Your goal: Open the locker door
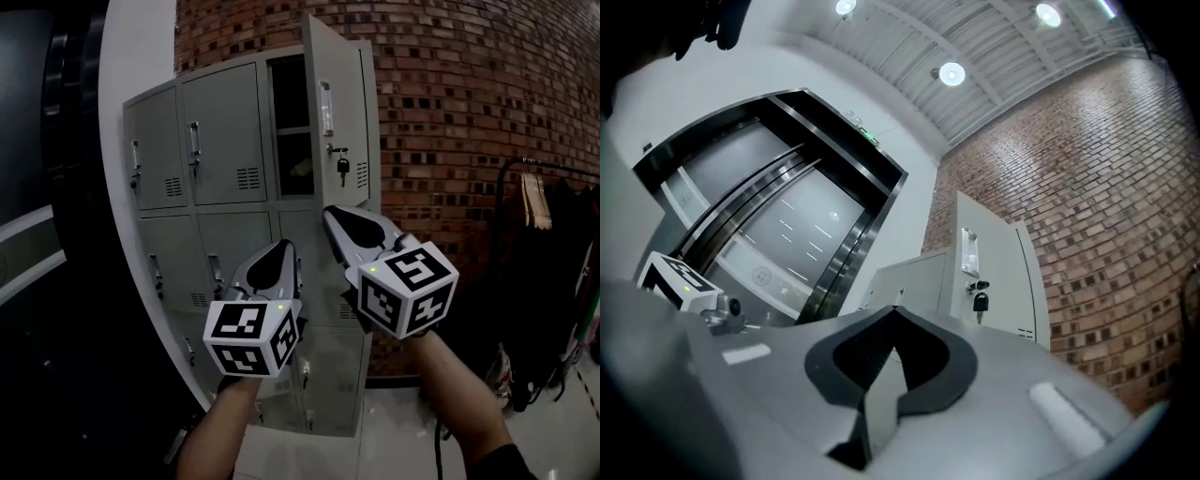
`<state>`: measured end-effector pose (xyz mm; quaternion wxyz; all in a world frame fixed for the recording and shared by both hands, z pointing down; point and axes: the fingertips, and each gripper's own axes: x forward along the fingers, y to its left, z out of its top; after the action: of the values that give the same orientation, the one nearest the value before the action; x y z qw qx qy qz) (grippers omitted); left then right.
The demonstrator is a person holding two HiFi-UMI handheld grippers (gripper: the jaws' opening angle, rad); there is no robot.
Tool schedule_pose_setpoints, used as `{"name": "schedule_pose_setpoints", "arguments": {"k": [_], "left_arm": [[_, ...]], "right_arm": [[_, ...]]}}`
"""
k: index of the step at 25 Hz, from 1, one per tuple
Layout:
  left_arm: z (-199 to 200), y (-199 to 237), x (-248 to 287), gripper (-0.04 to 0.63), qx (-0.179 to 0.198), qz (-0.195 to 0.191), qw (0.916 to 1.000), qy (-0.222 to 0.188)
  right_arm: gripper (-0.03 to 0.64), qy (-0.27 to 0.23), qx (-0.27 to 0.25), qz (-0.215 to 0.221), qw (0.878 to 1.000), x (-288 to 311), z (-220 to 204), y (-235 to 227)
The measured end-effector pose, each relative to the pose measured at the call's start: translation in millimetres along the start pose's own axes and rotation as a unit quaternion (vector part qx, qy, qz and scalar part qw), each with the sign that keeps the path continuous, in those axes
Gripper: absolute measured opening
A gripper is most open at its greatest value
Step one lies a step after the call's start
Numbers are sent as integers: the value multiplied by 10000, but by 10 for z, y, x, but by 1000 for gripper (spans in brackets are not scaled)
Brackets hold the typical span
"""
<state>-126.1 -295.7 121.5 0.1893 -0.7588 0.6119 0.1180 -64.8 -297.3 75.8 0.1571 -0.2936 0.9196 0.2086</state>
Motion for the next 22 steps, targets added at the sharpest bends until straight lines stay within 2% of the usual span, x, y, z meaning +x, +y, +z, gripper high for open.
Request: {"name": "schedule_pose_setpoints", "arguments": {"k": [6,14,17,22], "left_arm": [[7,-171,-746,-11,-138,-76,9996,248],[47,-571,-1632,-11,-340,-135,9985,406],[92,-700,-1849,-11,-298,-113,9984,458],[187,-963,-2045,-3,-117,-70,9989,446]], "right_arm": [[-3,266,179,-213,9993,-468,-15,611],[-3,585,280,-285,9975,-1165,31,1300],[-3,668,362,-368,9964,-1381,18,1424],[-3,790,160,-456,9957,-1695,-45,1576]]}}
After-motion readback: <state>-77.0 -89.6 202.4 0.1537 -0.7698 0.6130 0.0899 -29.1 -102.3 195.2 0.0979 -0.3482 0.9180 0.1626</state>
